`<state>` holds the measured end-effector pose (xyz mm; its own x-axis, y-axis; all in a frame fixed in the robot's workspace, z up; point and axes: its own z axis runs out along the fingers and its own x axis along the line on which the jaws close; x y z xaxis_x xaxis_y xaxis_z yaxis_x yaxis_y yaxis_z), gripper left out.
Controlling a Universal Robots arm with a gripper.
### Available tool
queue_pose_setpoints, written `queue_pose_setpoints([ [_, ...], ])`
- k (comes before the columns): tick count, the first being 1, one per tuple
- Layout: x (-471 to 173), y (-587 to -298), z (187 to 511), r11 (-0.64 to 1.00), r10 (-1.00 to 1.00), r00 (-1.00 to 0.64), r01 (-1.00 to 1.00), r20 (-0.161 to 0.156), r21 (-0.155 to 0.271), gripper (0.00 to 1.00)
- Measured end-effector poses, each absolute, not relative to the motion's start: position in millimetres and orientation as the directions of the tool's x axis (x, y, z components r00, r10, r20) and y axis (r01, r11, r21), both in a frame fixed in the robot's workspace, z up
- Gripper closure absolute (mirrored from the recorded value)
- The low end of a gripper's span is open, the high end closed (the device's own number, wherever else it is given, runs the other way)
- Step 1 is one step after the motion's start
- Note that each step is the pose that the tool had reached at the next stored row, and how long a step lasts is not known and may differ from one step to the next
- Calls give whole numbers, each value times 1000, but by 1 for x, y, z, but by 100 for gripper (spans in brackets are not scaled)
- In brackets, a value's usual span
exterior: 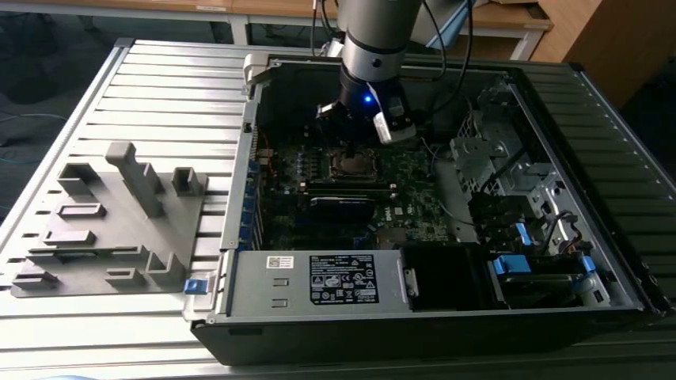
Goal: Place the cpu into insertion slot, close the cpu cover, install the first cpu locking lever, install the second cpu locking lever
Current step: 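Close the cpu cover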
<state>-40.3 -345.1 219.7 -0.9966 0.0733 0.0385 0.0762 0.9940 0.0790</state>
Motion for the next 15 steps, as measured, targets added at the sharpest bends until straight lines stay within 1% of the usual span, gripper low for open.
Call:
queue_pose_setpoints([
  [4, -40, -345, 219, 994, 73, -997, 76, 37, 79, 89],
  [8, -40, -345, 218, 994, 73, -997, 74, 18, 81, 89],
  [15, -42, -348, 218, 994, 73, -997, 74, 15, 81, 89],
])
